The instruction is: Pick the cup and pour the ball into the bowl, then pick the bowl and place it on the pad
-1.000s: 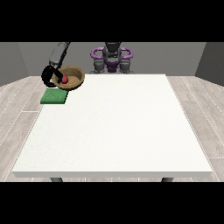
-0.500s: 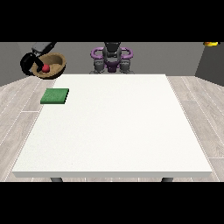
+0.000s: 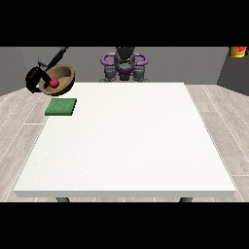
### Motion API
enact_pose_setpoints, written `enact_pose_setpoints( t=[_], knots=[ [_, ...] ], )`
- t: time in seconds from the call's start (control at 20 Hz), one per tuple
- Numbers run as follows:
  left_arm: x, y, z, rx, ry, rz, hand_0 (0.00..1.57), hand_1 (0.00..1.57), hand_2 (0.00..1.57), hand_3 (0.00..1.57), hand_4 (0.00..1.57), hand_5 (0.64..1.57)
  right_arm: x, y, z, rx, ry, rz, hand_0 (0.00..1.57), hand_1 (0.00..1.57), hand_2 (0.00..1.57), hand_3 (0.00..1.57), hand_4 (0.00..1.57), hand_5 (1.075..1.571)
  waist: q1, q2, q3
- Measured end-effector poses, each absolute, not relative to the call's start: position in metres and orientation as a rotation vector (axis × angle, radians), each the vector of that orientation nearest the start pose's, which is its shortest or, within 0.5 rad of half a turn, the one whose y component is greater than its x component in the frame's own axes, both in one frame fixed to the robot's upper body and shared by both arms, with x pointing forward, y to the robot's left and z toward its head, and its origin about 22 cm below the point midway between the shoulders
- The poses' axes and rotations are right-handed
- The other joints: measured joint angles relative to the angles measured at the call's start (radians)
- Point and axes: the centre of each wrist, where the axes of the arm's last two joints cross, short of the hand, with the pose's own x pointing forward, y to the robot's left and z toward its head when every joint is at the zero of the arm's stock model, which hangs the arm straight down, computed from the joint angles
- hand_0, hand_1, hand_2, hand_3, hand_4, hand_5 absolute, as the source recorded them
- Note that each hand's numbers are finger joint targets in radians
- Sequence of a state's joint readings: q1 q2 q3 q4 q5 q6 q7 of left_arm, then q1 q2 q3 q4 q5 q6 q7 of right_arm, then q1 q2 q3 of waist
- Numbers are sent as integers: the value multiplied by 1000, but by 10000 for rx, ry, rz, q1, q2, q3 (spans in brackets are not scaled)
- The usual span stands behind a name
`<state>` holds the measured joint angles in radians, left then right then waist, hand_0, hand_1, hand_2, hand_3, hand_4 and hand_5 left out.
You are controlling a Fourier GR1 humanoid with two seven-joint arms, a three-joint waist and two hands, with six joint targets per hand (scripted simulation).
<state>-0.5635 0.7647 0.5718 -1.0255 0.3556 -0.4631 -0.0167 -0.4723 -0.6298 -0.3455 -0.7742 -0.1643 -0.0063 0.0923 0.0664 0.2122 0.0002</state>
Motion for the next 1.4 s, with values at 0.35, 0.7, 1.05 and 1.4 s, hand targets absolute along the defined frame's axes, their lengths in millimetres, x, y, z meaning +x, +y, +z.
enact_pose_setpoints(
  t=[0.35,0.7,1.05,1.4],
  knots=[
    [305,500,202,2049,-19274,-301,0,0,0,0,1199,1558,326,-456,53,-4479,-12909,-2528,1571,1571,1571,600,992,1571,-21,184,2],
    [302,502,225,2064,-19599,-393,0,0,0,0,1195,1561,325,-473,58,-4999,-12745,-3778,1571,1571,1571,977,0,1554,97,357,8],
    [293,516,222,2207,-19765,-262,0,0,0,0,1185,1563,325,-480,65,-5441,-13103,-4360,1463,1463,1413,835,0,1532,40,564,2],
    [292,524,221,2339,-19891,-233,0,0,0,0,1194,1567,347,-456,69,-5320,-13606,-4552,1151,1151,1324,1000,187,1532,96,785,0]
  ],
)
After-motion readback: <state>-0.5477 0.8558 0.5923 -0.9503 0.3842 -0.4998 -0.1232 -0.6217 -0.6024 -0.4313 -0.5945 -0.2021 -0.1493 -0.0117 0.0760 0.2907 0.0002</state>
